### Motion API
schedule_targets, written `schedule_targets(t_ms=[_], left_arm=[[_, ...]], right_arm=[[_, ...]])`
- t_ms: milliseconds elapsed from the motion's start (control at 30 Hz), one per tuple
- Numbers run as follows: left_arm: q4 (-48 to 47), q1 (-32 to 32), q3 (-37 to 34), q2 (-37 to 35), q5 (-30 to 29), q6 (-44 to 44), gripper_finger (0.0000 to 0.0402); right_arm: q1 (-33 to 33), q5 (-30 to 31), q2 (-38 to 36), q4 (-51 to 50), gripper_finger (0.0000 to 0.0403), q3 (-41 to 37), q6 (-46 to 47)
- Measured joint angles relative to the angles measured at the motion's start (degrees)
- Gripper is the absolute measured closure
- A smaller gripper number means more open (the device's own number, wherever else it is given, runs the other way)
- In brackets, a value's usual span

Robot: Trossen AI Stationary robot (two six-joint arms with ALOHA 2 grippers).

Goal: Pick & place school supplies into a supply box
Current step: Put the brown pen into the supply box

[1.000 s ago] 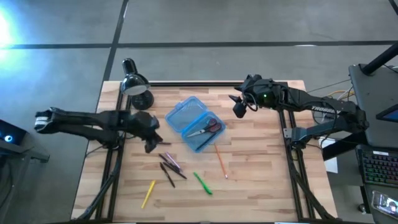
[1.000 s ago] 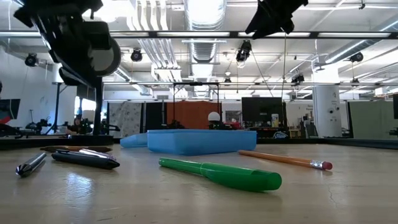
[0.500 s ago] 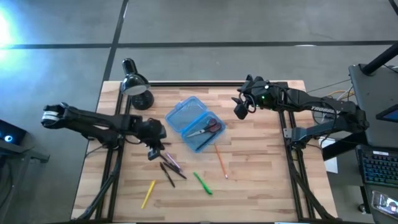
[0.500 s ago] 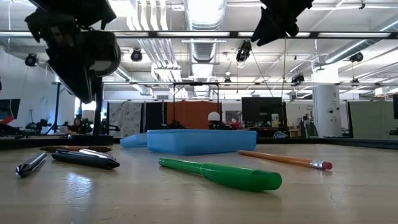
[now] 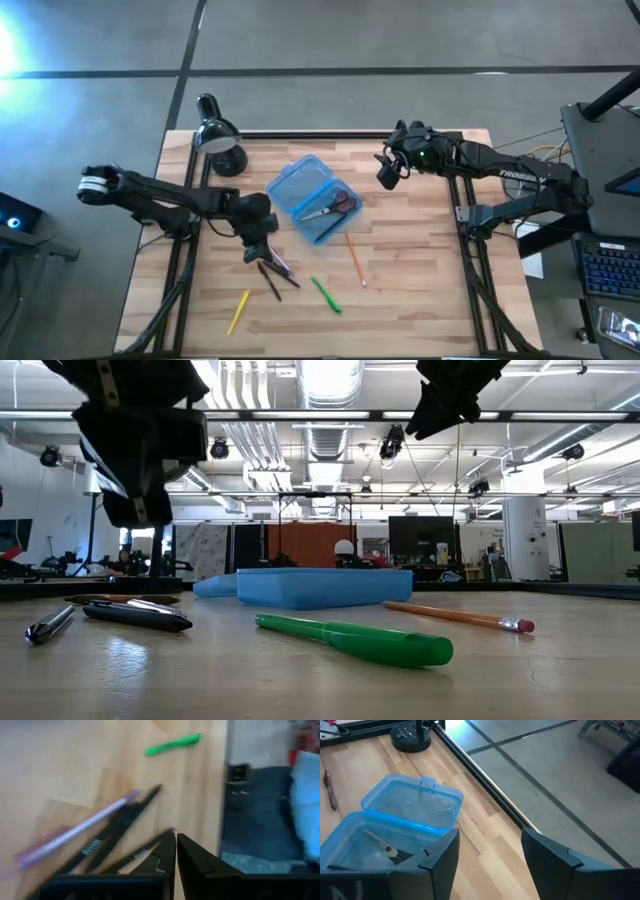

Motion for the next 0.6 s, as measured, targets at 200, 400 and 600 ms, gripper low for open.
schedule_targets(t_ms=[200, 400, 600], left_arm=[[-6.3, -1.4, 2.4, 2.6, -14.6, 6.0, 0.039], [-16.5, -2.1, 5.8, 1.2, -27.1, 13.4, 0.033], [-19.6, -2.7, 5.1, 1.2, -30.5, 19.2, 0.0287]], right_arm=[[0.0, 0.0, 0.0, -0.3, 0.0197, -0.6, -0.1], [-0.2, 0.0, 0.0, -0.3, 0.0197, -1.2, -0.1], [-0.2, 0.0, 0.0, -0.3, 0.0197, -1.6, -0.5]])
